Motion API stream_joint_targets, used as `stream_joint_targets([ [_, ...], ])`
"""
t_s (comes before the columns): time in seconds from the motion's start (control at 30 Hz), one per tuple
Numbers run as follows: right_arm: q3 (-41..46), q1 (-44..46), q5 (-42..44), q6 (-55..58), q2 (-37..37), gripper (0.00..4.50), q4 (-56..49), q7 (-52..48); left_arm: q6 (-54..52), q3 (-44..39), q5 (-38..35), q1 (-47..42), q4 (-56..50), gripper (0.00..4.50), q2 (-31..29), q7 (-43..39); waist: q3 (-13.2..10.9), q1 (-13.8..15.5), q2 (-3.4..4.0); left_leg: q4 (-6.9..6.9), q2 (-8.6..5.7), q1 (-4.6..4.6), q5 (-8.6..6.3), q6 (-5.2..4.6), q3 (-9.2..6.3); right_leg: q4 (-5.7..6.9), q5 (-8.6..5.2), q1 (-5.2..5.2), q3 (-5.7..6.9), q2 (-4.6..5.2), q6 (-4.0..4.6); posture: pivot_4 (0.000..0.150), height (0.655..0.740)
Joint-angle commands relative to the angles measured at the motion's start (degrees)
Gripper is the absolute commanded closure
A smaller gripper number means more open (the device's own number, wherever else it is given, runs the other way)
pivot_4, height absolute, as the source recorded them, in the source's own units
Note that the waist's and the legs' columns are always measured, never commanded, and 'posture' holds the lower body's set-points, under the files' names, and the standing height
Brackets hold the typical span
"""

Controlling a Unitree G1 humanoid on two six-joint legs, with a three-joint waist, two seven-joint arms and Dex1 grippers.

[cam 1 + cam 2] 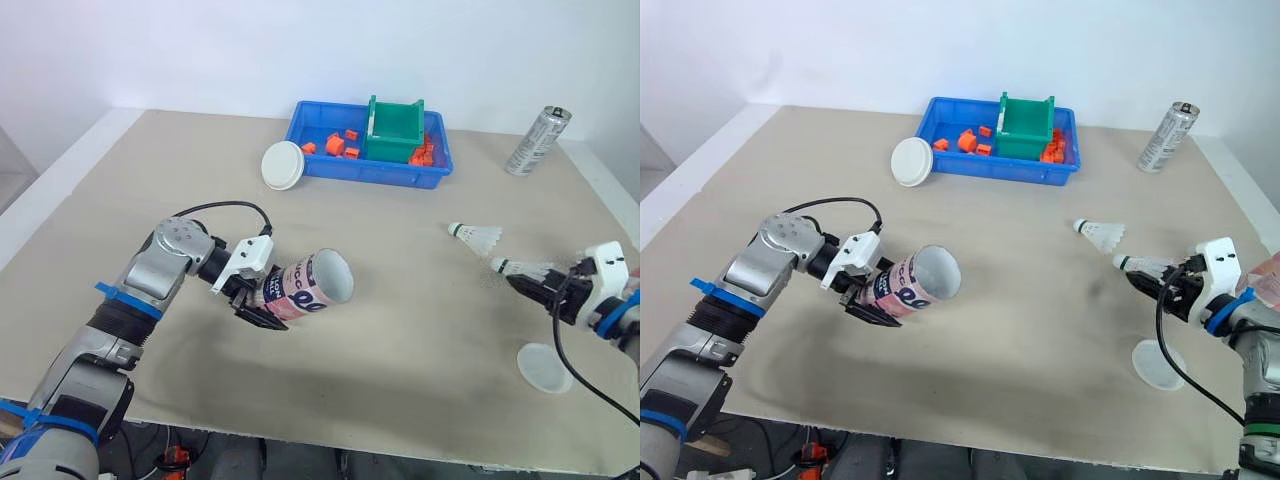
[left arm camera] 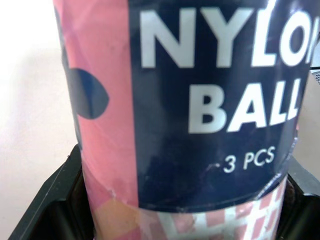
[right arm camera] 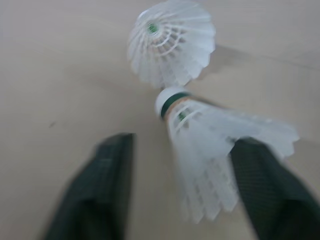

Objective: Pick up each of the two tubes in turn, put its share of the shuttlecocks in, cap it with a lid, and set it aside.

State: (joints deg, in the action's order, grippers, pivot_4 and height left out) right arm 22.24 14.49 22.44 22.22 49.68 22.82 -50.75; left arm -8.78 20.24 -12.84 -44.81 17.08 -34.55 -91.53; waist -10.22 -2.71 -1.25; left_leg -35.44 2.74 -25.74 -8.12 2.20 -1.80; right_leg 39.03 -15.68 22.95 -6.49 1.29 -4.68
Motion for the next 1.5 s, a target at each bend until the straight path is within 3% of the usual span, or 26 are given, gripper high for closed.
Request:
stream_joint_targets([
  [0.03,1.44,0.02,0.81,-0.57,0.33,3.94,-1.51,-0.12,-0.25,-1.85,-0.47,-0.2,-2.03,0.65,-0.54,0.21,0.0,-0.02,0.0,0.0,0.0,0.0,0.0,0.0,0.0,0.0,0.0,0.0,0.0,0.0,0.0,0.15,0.7275],
  [0.1,2.4,-1.21,1.34,0.0,0.67,4.47,-3.19,-0.13,-0.35,-1.88,-0.47,-0.13,-2.15,0.65,-0.57,0.25,0.0,-0.01,0.0,0.0,0.0,0.0,0.0,0.0,0.01,0.0,0.0,0.0,0.0,0.01,-0.01,0.15,0.7275],
  [0.23,3.75,-5.03,1.99,1.05,2.63,4.47,-10.49,-1.01,-0.3,-1.88,-0.46,-0.14,-2.19,0.65,-0.5,0.2,0.0,0.01,0.07,0.01,0.0,-0.01,0.0,0.0,0.0,0.0,0.0,0.0,0.0,0.0,-0.01,0.15,0.7275],
  [0.43,5.7,-6.71,9.68,7.42,7.41,4.47,-34.67,-4.69,-0.13,-1.86,-0.32,-0.31,-1.97,0.65,-0.31,0.15,-0.02,-0.28,0.28,0.0,-0.01,0.0,0.0,0.0,0.01,0.01,0.03,0.02,-0.02,0.01,-0.03,0.15,0.7275],
  [0.63,-4.11,-1.51,18.44,13.1,9.98,4.47,-57.19,-5.99,-0.03,-1.99,-0.28,-0.38,-1.87,0.65,-0.28,0.12,-0.02,-0.13,0.19,0.02,0.14,0.07,0.0,0.0,-0.09,0.03,-0.1,0.0,0.05,-0.14,0.34,0.15,0.7275],
  [1.0,-17.79,8.93,14.4,10.18,7.05,4.47,-56.04,-7.99,0.09,-2.08,-0.14,-0.33,-1.81,0.65,0.0,0.17,-0.09,0.09,0.05,-0.08,0.02,-0.31,0.0,0.01,-0.01,-0.06,-0.1,0.24,0.06,0.07,0.23,0.15,0.7275],
  [1.33,-18.8,12.84,13.82,9.38,5.88,4.47,-54.93,-9.57,0.13,-2.03,-0.06,-0.2,-1.66,0.65,0.1,0.08,-0.1,0.1,0.05,-0.04,0.05,-0.33,0.0,0.01,-0.05,-0.02,-0.03,0.27,0.1,0.02,0.07,0.15,0.7275],
  [1.5,-13.67,13.52,15.41,9.03,7.11,4.47,-51.62,-10.01,0.0,-1.93,-0.07,-0.14,-1.72,0.65,0.03,-0.18,-0.1,0.11,0.05,-0.07,0.05,-0.33,0.0,0.01,-0.04,-0.02,-0.01,0.26,0.11,0.04,0.09,0.15,0.7275],
])
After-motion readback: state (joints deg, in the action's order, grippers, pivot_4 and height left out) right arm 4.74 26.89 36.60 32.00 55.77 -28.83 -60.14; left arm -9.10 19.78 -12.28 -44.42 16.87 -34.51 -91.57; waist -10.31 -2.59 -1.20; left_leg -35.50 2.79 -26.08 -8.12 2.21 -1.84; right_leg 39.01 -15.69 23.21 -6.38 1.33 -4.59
